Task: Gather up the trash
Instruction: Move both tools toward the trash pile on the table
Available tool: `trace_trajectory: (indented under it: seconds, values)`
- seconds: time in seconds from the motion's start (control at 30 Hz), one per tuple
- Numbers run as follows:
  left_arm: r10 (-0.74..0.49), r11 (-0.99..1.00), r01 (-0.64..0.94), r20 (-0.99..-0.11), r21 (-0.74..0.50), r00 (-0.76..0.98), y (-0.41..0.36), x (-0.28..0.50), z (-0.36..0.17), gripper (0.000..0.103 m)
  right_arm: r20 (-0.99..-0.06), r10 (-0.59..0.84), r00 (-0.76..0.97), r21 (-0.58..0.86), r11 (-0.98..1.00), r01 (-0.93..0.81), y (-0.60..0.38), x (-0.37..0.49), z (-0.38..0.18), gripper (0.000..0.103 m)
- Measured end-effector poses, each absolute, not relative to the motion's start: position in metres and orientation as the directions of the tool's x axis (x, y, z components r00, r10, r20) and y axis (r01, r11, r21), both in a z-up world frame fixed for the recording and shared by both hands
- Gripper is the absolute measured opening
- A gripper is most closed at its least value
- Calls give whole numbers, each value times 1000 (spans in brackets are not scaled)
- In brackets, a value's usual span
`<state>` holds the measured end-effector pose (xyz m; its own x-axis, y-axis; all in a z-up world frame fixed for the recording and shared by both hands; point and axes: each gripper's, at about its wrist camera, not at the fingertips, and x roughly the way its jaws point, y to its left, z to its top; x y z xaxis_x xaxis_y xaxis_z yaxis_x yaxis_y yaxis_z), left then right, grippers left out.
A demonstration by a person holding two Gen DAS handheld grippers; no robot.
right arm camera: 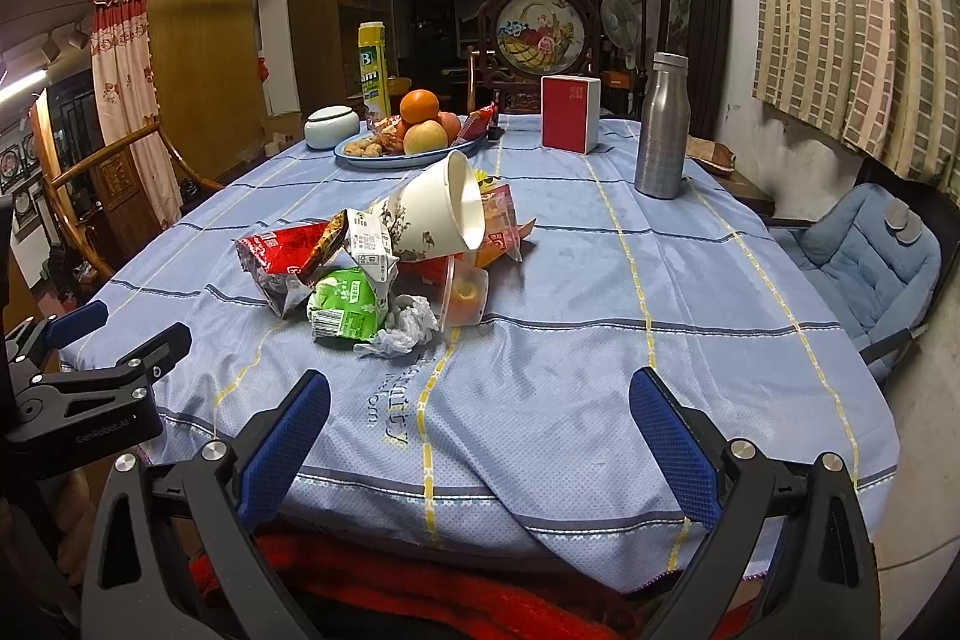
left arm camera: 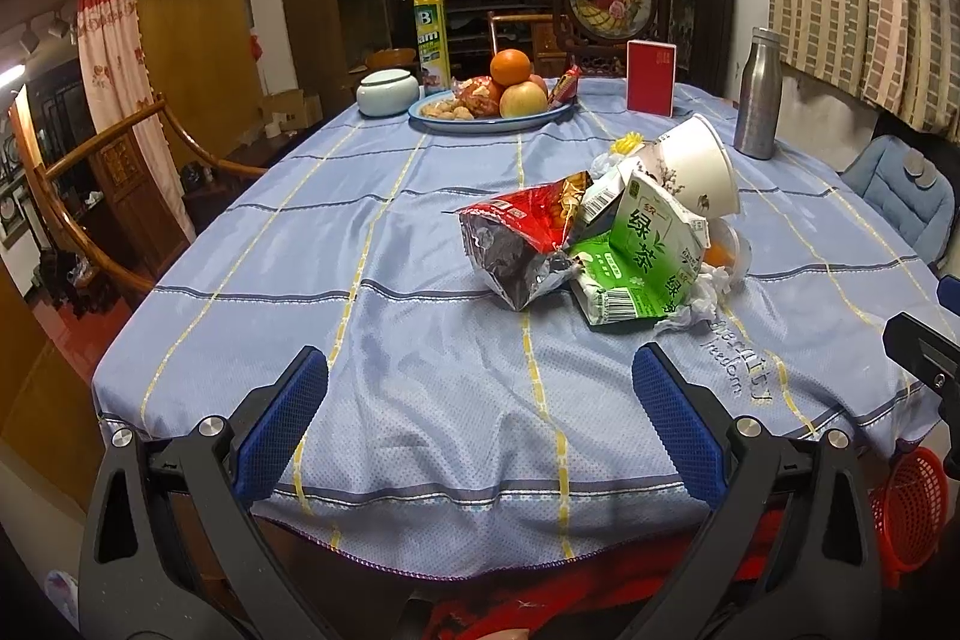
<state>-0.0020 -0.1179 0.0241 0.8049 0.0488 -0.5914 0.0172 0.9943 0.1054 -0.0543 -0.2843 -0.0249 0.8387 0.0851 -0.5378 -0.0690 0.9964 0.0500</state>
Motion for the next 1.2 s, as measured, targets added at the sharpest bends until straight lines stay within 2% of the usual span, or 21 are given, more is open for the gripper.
trace_trajectory:
  seconds: [1.0,1.03,1.2]
  values:
    - [41,994,30,-605,106,795,-89,-9,10,97,-558,97,824,62,995,-75,-274,-52,-33,98]
    - [40,994,30,-607,106,794,-88,-8,8,97,-603,106,791,76,994,-76,-287,-46,-32,98]
    - [41,994,29,-619,103,785,-82,-7,2,97,-648,108,754,79,994,-74,-287,-41,-34,98]
